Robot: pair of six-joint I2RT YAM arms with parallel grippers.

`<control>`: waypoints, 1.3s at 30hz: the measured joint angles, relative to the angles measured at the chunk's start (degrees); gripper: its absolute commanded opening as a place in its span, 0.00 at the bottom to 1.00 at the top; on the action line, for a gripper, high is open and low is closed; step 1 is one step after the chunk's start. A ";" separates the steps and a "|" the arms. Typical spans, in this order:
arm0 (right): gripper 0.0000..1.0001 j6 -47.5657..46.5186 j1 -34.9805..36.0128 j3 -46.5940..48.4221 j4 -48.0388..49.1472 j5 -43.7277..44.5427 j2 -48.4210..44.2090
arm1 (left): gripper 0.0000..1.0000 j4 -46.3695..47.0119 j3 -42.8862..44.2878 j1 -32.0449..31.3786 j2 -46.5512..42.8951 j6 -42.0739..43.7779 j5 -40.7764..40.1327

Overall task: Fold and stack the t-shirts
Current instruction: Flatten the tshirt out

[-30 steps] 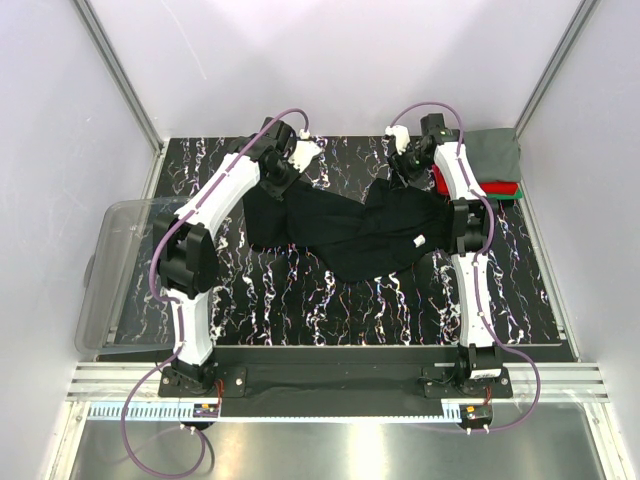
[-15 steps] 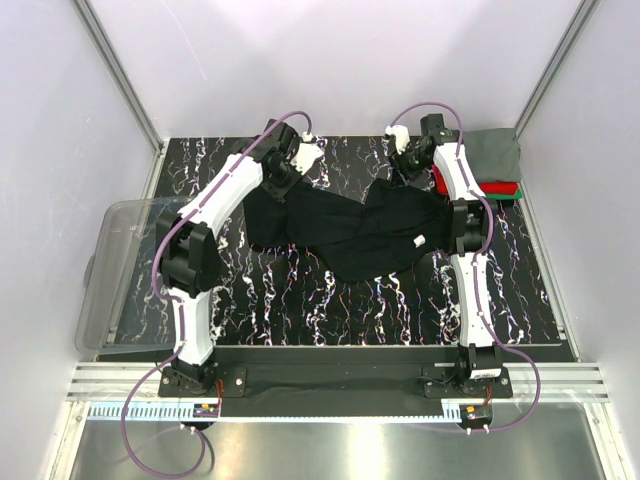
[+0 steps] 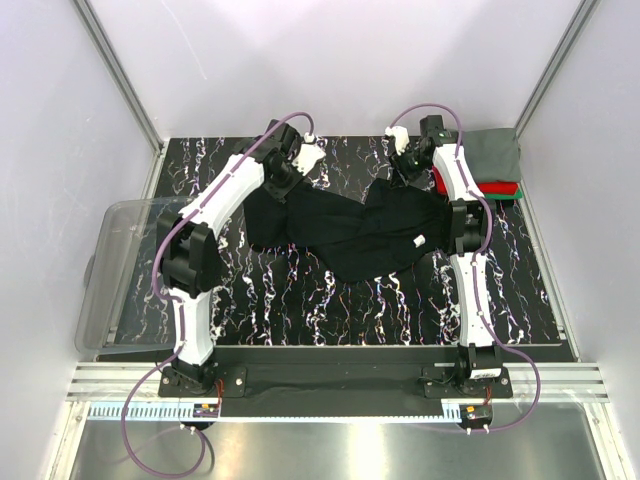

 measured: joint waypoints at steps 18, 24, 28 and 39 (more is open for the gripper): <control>0.00 0.55 0.00 0.37 0.15 -2.89 0.00 | 0.00 -0.02 0.04 -0.26 0.74 0.28 -0.61; 0.00 0.87 0.00 1.75 0.26 -2.25 -2.67 | 0.00 -0.81 2.97 -0.26 0.74 1.44 -2.58; 0.00 1.09 0.00 1.27 2.25 0.20 -10.23 | 0.00 -0.81 7.45 -0.24 0.57 2.32 -4.63; 0.00 -3.41 0.00 -1.64 9.33 11.21 -38.77 | 0.00 1.05 16.70 1.53 -8.31 4.85 -12.33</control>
